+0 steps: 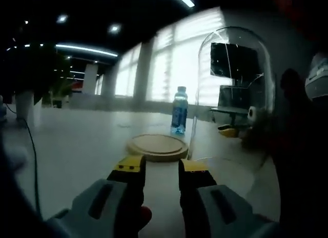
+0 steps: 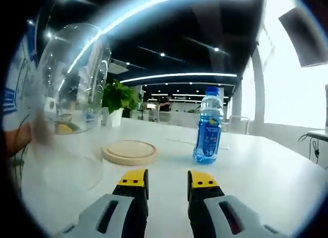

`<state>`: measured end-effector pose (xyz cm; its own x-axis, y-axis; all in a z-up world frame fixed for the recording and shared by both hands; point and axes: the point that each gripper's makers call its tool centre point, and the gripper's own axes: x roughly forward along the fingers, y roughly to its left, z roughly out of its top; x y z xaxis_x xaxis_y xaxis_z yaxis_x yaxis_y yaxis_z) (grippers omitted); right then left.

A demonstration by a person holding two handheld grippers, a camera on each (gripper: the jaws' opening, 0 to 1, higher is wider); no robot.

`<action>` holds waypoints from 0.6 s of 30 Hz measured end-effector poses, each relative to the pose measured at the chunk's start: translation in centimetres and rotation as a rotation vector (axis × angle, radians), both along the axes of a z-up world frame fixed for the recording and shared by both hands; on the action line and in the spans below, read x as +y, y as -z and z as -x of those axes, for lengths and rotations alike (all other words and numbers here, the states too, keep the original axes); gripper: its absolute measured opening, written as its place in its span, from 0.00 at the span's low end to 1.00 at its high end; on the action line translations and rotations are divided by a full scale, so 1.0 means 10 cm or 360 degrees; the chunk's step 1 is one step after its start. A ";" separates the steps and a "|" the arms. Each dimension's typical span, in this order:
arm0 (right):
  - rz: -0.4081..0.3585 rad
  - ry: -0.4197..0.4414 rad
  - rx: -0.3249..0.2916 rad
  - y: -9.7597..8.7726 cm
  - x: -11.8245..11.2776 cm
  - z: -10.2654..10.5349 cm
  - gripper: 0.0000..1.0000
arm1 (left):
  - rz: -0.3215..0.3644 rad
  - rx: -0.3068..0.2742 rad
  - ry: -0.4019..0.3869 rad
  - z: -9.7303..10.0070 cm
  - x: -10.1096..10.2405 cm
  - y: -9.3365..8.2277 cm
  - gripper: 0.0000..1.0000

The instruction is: Open the cover put in the Mizone put the cover back on

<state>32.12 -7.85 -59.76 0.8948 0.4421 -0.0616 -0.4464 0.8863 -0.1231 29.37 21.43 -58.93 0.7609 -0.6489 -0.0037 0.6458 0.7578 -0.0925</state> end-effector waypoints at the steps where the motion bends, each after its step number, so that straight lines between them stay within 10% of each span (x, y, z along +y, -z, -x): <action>1: -0.0008 0.0022 -0.0003 0.00 -0.02 -0.01 0.22 | 0.0000 0.0000 0.0002 0.00 0.00 0.00 0.20; 18: 0.0006 -0.0001 -0.0139 -0.17 0.10 0.08 0.14 | -0.0007 -0.0002 0.0007 0.01 0.00 0.00 0.19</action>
